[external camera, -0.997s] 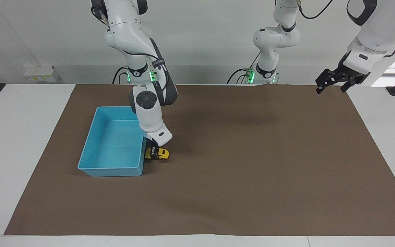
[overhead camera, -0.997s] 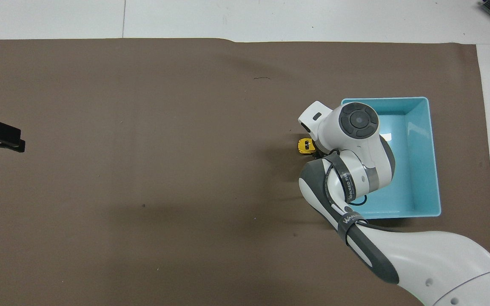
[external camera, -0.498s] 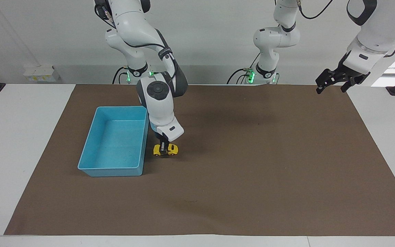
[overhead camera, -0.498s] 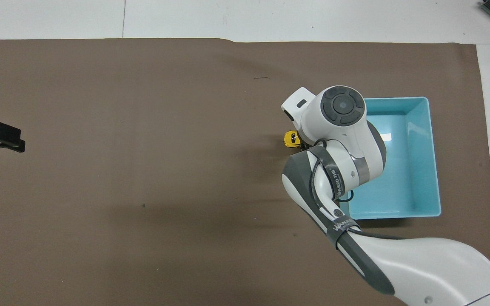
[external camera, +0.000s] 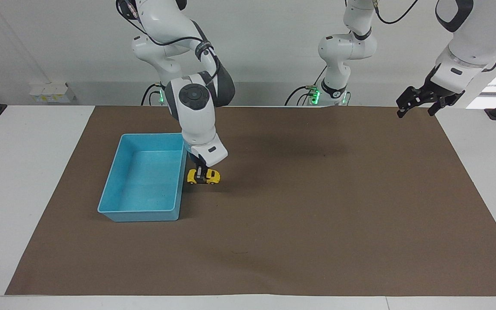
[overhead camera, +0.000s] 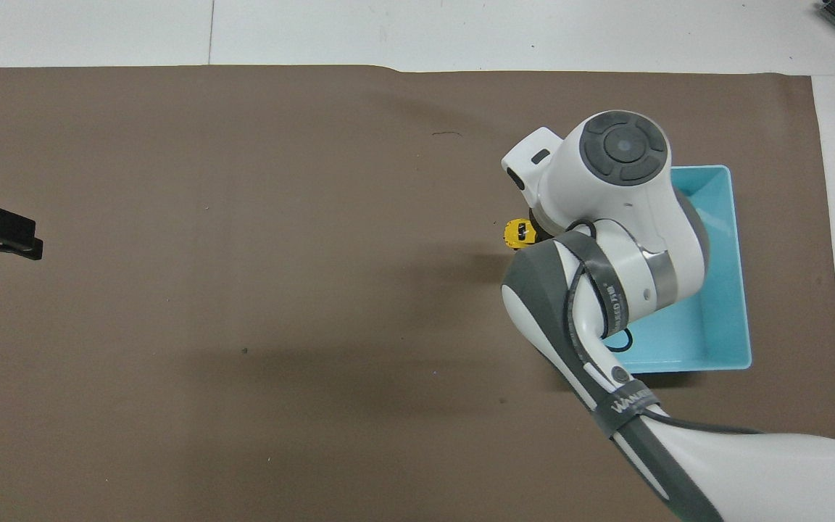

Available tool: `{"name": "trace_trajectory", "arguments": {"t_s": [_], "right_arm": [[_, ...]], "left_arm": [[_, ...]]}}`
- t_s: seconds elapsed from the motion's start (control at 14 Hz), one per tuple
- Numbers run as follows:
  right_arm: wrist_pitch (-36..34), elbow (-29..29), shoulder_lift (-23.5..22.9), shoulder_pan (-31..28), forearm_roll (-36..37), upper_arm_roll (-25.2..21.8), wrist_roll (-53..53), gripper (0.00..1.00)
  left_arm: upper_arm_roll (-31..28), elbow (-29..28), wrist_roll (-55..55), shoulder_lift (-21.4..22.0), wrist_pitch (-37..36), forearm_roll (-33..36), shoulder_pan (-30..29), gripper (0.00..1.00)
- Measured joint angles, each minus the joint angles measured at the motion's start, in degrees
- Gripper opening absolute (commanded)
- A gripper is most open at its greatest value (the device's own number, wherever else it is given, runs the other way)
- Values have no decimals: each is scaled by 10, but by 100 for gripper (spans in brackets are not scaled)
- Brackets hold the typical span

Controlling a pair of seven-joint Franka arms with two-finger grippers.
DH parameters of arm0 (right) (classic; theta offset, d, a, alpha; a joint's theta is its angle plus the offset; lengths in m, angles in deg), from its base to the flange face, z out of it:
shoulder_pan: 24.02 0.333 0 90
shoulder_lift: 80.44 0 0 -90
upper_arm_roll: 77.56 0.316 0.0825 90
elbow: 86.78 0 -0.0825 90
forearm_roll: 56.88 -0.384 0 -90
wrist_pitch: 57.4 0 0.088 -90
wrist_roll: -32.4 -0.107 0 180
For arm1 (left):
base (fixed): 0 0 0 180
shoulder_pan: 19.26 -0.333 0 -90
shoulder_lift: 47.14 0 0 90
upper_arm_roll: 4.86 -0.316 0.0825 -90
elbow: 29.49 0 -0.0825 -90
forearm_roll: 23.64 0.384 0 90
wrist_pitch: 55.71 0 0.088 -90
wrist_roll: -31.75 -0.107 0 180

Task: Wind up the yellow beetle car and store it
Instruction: 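Carry the held car over into the blue bin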

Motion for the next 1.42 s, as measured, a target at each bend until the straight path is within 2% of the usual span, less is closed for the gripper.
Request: {"name": "trace_trajectory", "arguments": {"t_s": [0.21, 0.43, 0.78, 1.07, 1.42], "right_arm": [[-40, 0, 31, -52, 0, 0, 40, 0], [-51, -20, 44, -74, 0, 0, 65, 0], [59, -161, 91, -135, 0, -2, 144, 0], [107, -209, 98, -138, 0, 0, 145, 0], [162, -252, 85, -141, 0, -1, 145, 0]], "left_arm": [[0, 0, 0, 0, 0, 0, 0, 100], [0, 0, 0, 0, 0, 0, 0, 100], [0, 0, 0, 0, 0, 0, 0, 100], [0, 0, 0, 0, 0, 0, 0, 100], [0, 0, 0, 0, 0, 0, 0, 100]]}}
